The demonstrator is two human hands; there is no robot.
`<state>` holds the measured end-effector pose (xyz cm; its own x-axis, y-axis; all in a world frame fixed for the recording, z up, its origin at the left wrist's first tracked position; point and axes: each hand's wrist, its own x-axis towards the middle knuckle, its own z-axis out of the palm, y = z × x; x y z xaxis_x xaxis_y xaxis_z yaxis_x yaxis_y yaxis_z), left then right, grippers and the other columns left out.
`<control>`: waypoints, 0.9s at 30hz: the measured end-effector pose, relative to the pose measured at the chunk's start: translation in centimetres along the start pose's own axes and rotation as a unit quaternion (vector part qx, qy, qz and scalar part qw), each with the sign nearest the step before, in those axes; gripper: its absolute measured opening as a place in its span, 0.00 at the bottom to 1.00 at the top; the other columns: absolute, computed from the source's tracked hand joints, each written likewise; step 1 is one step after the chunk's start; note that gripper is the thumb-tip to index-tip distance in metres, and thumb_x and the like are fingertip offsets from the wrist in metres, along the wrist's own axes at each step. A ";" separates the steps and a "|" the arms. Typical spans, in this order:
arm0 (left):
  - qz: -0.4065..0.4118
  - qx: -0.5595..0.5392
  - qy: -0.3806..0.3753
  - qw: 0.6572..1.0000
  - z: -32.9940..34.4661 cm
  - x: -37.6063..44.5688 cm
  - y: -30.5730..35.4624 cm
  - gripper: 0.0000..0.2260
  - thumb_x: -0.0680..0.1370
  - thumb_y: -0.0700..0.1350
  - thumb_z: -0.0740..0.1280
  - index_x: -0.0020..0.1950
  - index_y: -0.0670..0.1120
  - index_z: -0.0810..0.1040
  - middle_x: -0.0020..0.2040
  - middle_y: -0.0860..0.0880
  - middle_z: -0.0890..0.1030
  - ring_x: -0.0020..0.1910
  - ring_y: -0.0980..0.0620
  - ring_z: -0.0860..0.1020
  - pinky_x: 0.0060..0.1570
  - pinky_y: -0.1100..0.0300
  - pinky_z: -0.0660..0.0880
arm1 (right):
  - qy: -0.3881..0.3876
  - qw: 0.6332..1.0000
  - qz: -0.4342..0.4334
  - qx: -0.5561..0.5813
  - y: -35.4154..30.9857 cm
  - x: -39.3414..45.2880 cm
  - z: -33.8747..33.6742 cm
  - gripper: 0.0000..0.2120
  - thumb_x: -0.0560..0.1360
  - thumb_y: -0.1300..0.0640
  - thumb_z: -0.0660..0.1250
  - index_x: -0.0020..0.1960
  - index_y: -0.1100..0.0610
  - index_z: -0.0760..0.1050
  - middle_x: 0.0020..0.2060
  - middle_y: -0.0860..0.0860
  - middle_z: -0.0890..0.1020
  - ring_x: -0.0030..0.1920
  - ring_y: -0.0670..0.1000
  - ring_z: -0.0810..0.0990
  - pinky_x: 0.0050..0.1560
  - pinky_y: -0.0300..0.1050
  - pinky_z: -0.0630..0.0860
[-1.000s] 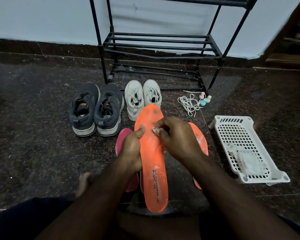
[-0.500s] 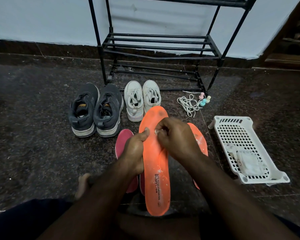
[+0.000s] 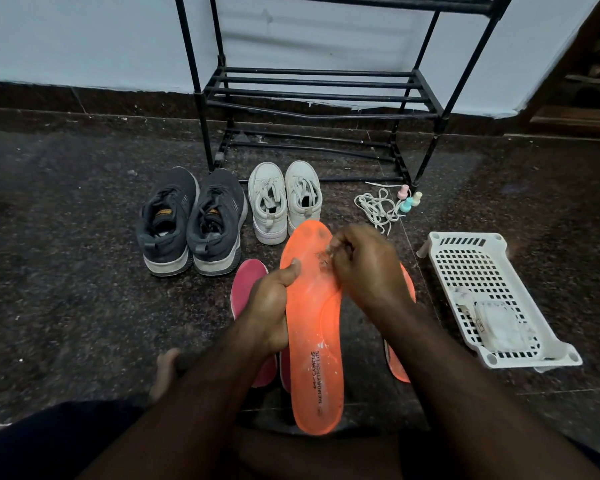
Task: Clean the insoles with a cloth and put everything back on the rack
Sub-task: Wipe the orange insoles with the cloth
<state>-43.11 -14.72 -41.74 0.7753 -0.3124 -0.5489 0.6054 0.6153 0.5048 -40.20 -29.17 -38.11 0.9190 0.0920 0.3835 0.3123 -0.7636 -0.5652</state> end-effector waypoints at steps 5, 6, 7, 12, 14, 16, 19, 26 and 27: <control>0.001 -0.009 -0.004 1.000 -0.1 0.0 0.0 0.21 0.85 0.52 0.55 0.65 0.38 0.77 0.58 0.37 0.83 0.52 0.41 0.83 0.56 0.45 0.76 | -0.054 0.993 0.083 0.056 -0.1 0.1 -0.5 0.06 0.73 0.63 0.68 0.46 0.54 0.80 0.40 0.44 0.82 0.41 0.43 0.78 0.41 0.30 0.69; 0.000 -0.009 -0.005 1.000 -0.1 0.0 0.0 0.22 0.85 0.52 0.54 0.65 0.38 0.77 0.58 0.37 0.83 0.54 0.40 0.83 0.58 0.44 0.76 | -0.082 0.991 0.081 0.064 -0.3 -0.1 -0.4 0.06 0.73 0.63 0.69 0.45 0.53 0.80 0.40 0.44 0.82 0.40 0.42 0.78 0.42 0.32 0.71; -0.001 -0.007 -0.005 1.000 -0.2 0.1 0.0 0.22 0.85 0.52 0.54 0.65 0.38 0.77 0.58 0.37 0.83 0.53 0.40 0.82 0.58 0.44 0.75 | -0.108 0.989 0.078 0.070 -0.5 -0.2 -0.4 0.06 0.72 0.63 0.69 0.45 0.52 0.80 0.39 0.43 0.82 0.39 0.41 0.79 0.42 0.34 0.72; 0.016 0.008 0.016 1.000 -0.1 0.2 -0.1 0.21 0.84 0.51 0.57 0.66 0.37 0.76 0.57 0.37 0.83 0.52 0.40 0.83 0.57 0.44 0.77 | -0.072 0.989 0.095 0.091 -0.2 0.0 -1.2 0.05 0.72 0.62 0.72 0.44 0.53 0.80 0.37 0.43 0.82 0.38 0.40 0.78 0.40 0.31 0.71; 0.018 0.007 0.021 1.000 -0.1 0.3 -0.2 0.22 0.84 0.52 0.57 0.68 0.37 0.76 0.60 0.36 0.82 0.58 0.38 0.81 0.60 0.43 0.76 | -0.062 0.992 0.088 0.066 -0.5 -0.1 -1.1 0.06 0.72 0.63 0.70 0.44 0.52 0.79 0.38 0.43 0.81 0.39 0.39 0.77 0.40 0.30 0.69; 0.013 0.000 0.019 1.000 -0.2 0.4 -0.2 0.23 0.84 0.54 0.55 0.67 0.38 0.76 0.61 0.36 0.81 0.60 0.36 0.79 0.62 0.41 0.74 | -0.098 0.992 0.061 0.043 -1.4 -0.8 -0.1 0.07 0.72 0.64 0.68 0.43 0.52 0.78 0.39 0.45 0.81 0.41 0.44 0.78 0.44 0.39 0.72; 0.014 -0.011 0.025 1.000 -0.4 0.3 -0.2 0.24 0.84 0.56 0.54 0.62 0.40 0.78 0.54 0.36 0.83 0.54 0.37 0.81 0.61 0.42 0.74 | -0.143 0.988 0.046 0.018 -2.5 -1.5 0.9 0.08 0.72 0.63 0.66 0.43 0.50 0.77 0.42 0.47 0.82 0.45 0.49 0.79 0.48 0.47 0.75; 0.013 -0.025 0.020 0.999 -0.1 0.0 0.0 0.25 0.84 0.58 0.55 0.56 0.38 0.80 0.49 0.36 0.84 0.50 0.38 0.82 0.59 0.44 0.74 | -0.181 0.979 0.073 0.062 -3.6 -2.4 0.7 0.05 0.72 0.60 0.70 0.44 0.52 0.79 0.36 0.43 0.80 0.40 0.44 0.79 0.41 0.41 0.72; 0.018 -0.026 0.014 0.999 -0.1 0.0 0.1 0.25 0.84 0.57 0.54 0.59 0.38 0.79 0.50 0.36 0.84 0.50 0.38 0.83 0.58 0.44 0.75 | -0.147 0.983 0.081 0.077 -3.4 -2.1 0.6 0.05 0.71 0.61 0.71 0.44 0.52 0.78 0.36 0.44 0.81 0.39 0.43 0.79 0.42 0.41 0.73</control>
<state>-43.12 -14.57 -41.77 0.7909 -0.2699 -0.5492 0.5664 0.6627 0.4899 -43.06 -26.38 -37.47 0.9826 0.1740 0.0644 0.1672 -0.6801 -0.7138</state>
